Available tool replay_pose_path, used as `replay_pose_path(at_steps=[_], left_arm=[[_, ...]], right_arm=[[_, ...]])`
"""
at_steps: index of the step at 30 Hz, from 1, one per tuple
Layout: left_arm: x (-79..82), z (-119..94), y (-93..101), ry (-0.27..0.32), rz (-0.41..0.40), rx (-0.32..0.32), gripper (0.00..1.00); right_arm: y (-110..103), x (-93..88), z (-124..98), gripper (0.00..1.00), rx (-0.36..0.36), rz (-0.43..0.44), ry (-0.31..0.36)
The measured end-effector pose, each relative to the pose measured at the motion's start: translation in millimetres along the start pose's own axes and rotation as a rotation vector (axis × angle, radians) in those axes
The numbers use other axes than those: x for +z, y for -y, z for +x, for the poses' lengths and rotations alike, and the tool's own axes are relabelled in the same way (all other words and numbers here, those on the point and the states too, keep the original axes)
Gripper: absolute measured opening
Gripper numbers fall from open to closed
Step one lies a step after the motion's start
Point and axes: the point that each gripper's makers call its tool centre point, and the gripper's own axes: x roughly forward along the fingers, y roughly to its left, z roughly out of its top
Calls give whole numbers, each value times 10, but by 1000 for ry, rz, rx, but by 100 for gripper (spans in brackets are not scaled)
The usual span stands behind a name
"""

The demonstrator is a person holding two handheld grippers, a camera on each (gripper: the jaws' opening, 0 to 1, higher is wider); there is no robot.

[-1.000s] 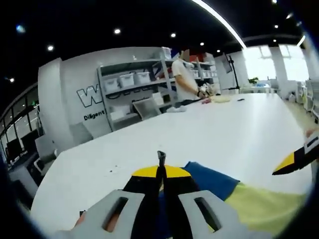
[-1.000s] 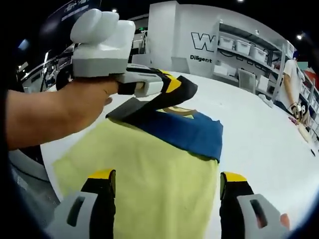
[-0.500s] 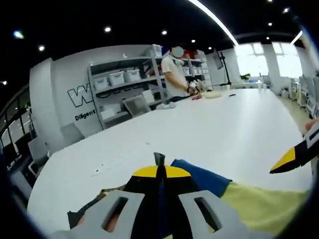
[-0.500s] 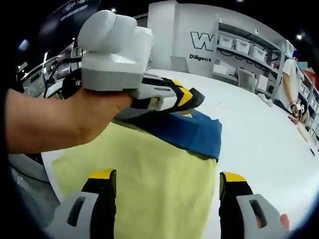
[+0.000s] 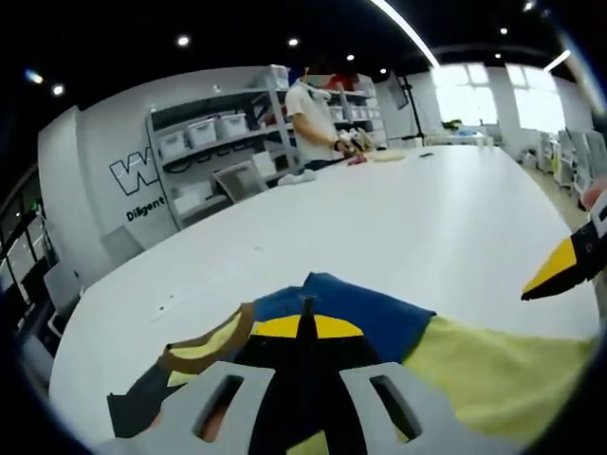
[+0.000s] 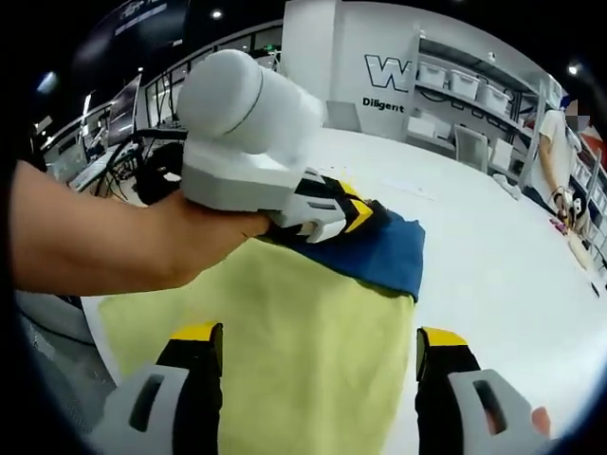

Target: Fold the garment on the visible template until the final outline fits inside the template.

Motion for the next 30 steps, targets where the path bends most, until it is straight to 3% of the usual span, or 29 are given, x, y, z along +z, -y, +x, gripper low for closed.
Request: replay_pose_path(at_steps=[5, 16, 21, 26, 30], left_arm=[[-41, 30, 76, -10, 5, -22, 1], [-262, 128, 271, -94, -37, -105, 3], [-278, 137, 339, -114, -114, -125, 21], [-300, 117, 432, -122, -111, -166, 11], [-447, 133, 476, -175, -152, -184, 14]], right_arm=[[13, -6, -1, 81, -2, 5, -3], [18, -31, 10, 80, -2, 7, -14], [23, -40, 9, 80, -4, 9, -17], [27, -40, 11, 80, -6, 9, -17], [32, -44, 9, 79, -8, 9, -19]])
